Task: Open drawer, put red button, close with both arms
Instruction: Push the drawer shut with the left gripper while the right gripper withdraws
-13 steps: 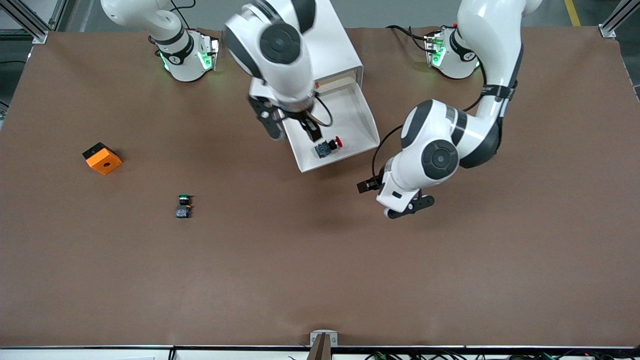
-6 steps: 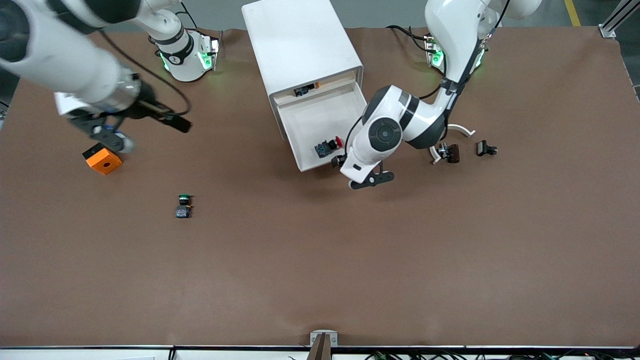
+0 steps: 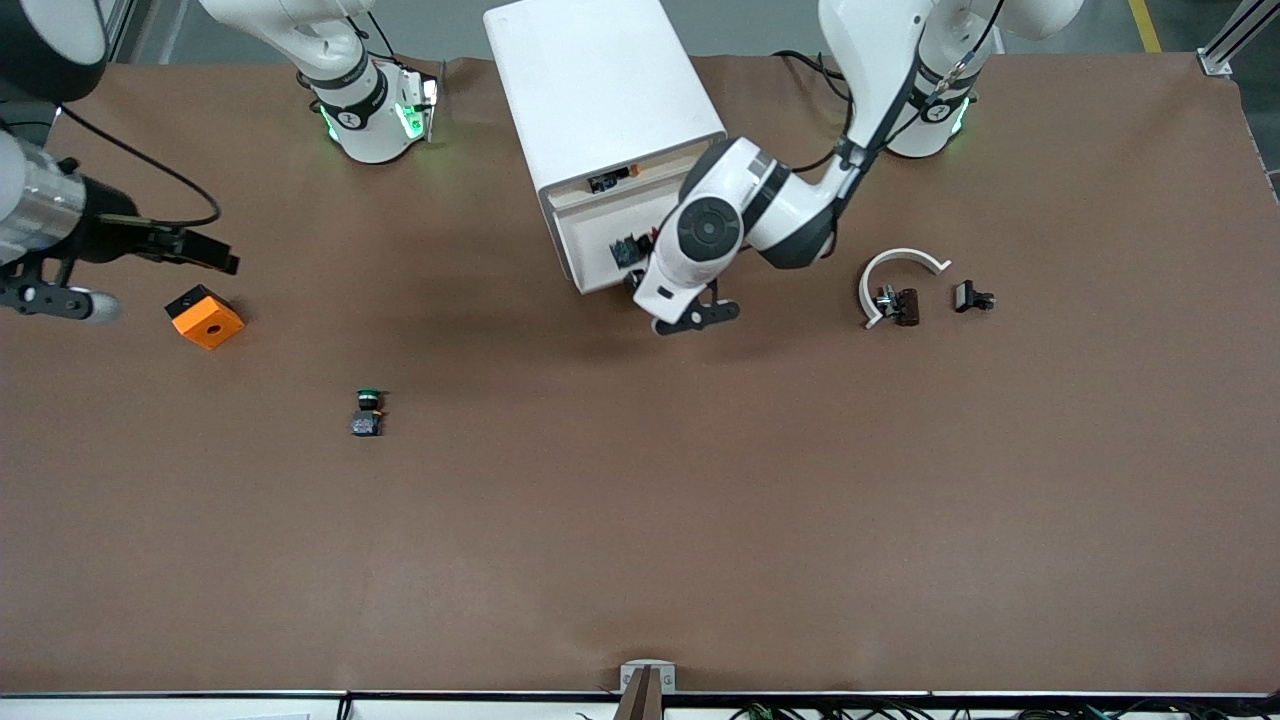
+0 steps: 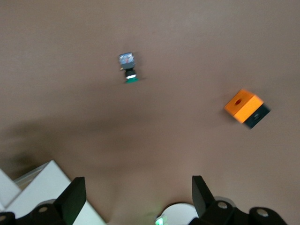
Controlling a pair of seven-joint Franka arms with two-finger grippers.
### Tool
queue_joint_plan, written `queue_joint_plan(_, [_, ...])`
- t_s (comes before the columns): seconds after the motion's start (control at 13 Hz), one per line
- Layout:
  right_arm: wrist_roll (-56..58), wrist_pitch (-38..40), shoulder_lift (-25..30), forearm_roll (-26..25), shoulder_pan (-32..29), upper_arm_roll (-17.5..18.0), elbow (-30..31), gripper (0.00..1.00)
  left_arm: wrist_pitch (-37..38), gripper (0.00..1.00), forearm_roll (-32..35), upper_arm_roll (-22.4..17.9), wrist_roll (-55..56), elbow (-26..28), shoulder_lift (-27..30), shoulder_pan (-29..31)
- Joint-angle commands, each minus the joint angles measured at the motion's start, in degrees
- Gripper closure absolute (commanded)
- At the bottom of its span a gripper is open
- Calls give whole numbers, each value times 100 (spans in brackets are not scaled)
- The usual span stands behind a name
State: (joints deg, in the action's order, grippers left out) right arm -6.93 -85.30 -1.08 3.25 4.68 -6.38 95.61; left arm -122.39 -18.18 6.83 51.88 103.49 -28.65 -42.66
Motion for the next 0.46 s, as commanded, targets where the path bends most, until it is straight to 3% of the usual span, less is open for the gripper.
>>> queue_joint_plan(0.0, [630,-469,309,-123,-292,137,554,0,-13,0,25,283,356,242,210,-15])
queue_joint_plan(0.38, [1052,-743,477,-474,-319,138,617,0,-4,0,43,687,612,400,228,-23])
